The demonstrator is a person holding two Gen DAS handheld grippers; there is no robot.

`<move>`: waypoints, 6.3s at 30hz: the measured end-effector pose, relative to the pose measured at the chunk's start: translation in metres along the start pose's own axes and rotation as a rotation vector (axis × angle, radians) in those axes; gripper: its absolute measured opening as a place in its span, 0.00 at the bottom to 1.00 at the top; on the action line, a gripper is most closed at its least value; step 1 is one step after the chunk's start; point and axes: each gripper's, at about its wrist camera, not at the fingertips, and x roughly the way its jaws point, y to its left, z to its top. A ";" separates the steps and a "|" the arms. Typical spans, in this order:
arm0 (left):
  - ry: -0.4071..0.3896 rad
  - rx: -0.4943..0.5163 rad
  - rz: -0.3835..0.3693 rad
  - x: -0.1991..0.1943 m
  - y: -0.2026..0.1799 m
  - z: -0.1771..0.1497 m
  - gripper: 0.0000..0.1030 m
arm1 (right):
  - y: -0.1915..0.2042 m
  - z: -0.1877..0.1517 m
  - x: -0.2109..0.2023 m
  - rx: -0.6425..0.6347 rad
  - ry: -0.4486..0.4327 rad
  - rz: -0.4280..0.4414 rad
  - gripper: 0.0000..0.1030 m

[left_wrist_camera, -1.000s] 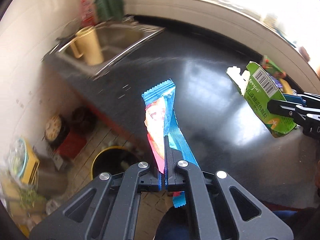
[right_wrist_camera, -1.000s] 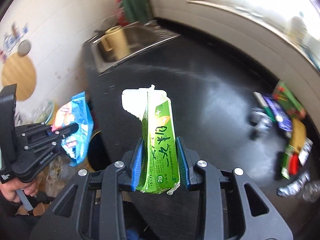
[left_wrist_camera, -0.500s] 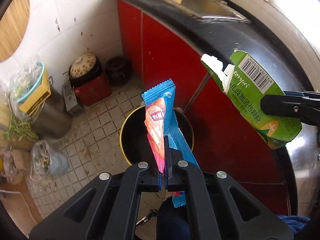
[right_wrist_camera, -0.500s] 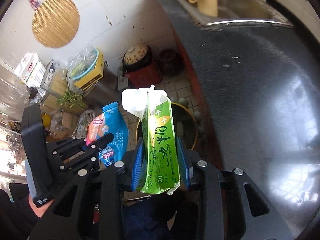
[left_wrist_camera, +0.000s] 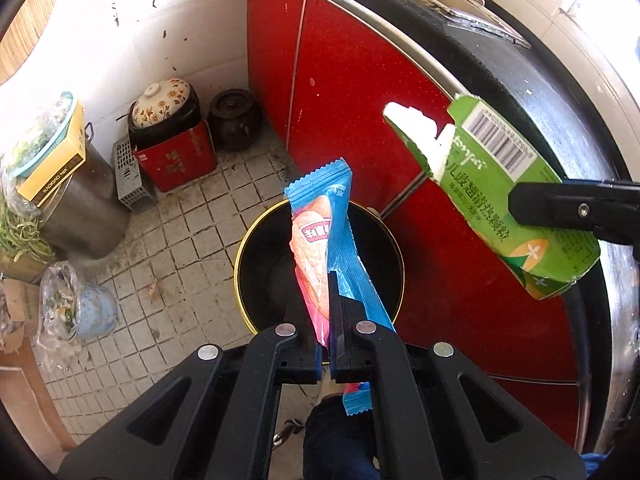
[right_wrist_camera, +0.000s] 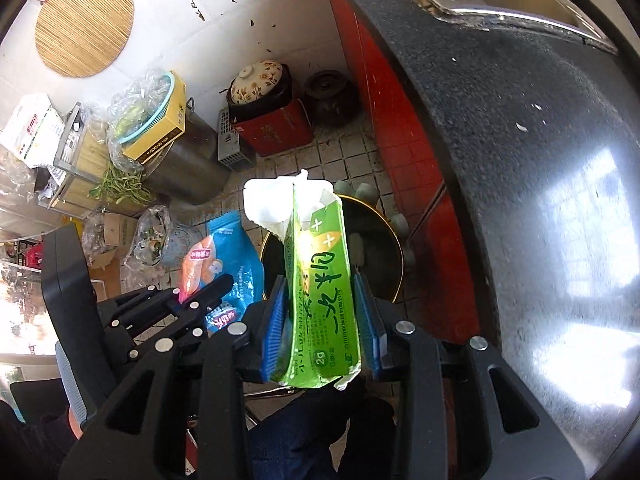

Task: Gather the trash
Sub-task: 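Carry both items over the bin and open both tools to drop them, then return both tools to the counter, then grasp the crumpled foil ball with the left tool while the right tool grasps crumpled foil, then carry both foil pieces over the bin and open both tools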

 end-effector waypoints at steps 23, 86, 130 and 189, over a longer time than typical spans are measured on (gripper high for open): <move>-0.059 0.189 0.039 -0.037 -0.046 0.005 0.88 | -0.074 -0.069 -0.145 0.153 -0.254 -0.075 0.88; -0.069 1.088 -0.325 0.030 -0.624 -0.028 0.63 | -0.462 -0.446 -0.218 1.095 -0.352 -0.504 0.37; -0.158 0.961 -0.288 -0.132 -0.446 -0.070 0.39 | -0.296 -0.401 -0.288 0.849 -0.519 -0.475 0.37; -0.037 -0.051 -0.009 0.021 0.006 -0.025 0.81 | -0.022 -0.001 0.035 -0.198 0.050 -0.079 0.67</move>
